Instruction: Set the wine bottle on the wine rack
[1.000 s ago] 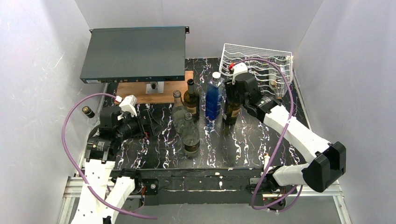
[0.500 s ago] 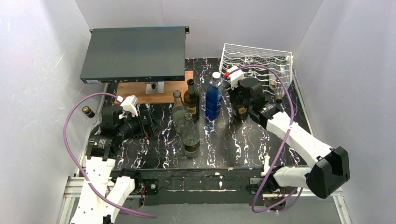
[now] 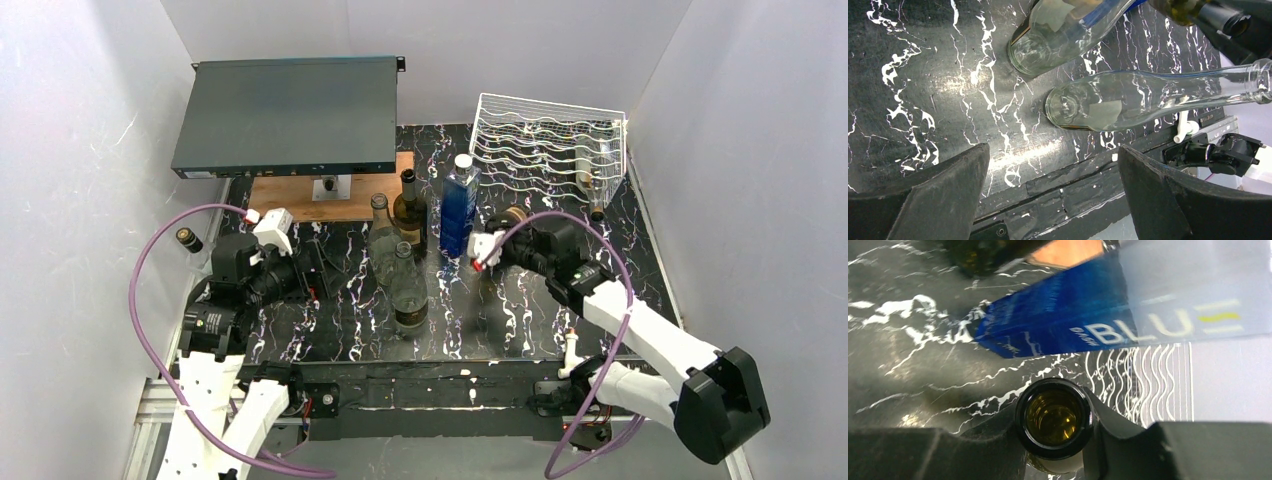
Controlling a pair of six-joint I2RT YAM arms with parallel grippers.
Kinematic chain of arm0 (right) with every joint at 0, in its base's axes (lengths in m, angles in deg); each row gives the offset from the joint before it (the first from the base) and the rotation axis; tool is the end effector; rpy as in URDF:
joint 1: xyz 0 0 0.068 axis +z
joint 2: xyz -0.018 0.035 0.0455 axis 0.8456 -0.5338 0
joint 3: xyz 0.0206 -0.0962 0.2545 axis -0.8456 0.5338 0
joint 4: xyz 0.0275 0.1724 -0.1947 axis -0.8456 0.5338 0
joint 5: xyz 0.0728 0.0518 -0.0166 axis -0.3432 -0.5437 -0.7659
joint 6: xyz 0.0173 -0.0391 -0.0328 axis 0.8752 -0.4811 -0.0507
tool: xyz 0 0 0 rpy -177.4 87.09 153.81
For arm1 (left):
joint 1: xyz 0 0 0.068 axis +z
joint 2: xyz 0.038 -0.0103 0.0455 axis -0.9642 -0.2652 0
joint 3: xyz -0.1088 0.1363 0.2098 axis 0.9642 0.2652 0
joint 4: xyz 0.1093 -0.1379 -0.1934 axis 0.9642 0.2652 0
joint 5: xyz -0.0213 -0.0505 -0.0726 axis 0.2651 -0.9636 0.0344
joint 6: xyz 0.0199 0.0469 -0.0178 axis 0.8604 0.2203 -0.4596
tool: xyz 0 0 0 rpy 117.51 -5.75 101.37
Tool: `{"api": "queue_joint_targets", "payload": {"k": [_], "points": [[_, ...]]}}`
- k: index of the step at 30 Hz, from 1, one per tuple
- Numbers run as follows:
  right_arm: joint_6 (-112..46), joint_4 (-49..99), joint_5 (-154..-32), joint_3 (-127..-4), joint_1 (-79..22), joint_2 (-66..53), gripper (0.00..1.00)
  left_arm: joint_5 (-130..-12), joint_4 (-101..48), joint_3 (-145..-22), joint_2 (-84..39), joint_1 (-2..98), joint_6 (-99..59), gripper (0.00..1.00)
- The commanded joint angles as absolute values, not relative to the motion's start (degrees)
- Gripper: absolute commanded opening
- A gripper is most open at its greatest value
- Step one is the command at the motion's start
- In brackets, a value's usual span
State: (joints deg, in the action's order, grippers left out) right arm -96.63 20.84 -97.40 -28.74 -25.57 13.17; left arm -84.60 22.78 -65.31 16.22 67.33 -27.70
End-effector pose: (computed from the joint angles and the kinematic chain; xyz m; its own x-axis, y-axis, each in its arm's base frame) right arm 0.2042 0.1372 0.2722 0.4242 -0.7008 -0.5735 -0.6055 0.2514 -0.7551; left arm 0.1134 -0.0280 0.3495 -0.6024 -0.2274 -0.7652 0.2595 0.8507 -0.4571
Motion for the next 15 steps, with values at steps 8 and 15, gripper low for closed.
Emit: {"api": "queue_joint_targets", "payload": {"k": [8, 15], "points": [[-115.62, 33.67, -101.18, -16.47, -18.96, 20.87, 0.01, -85.12, 21.79, -64.12, 16.34, 65.88, -26.45, 0.99], [-118.12, 35.08, -94.80, -14.29, -13.53, 17.33, 0.03, -84.16, 21.48, -63.80, 17.28, 65.65, -26.20, 0.99]]}}
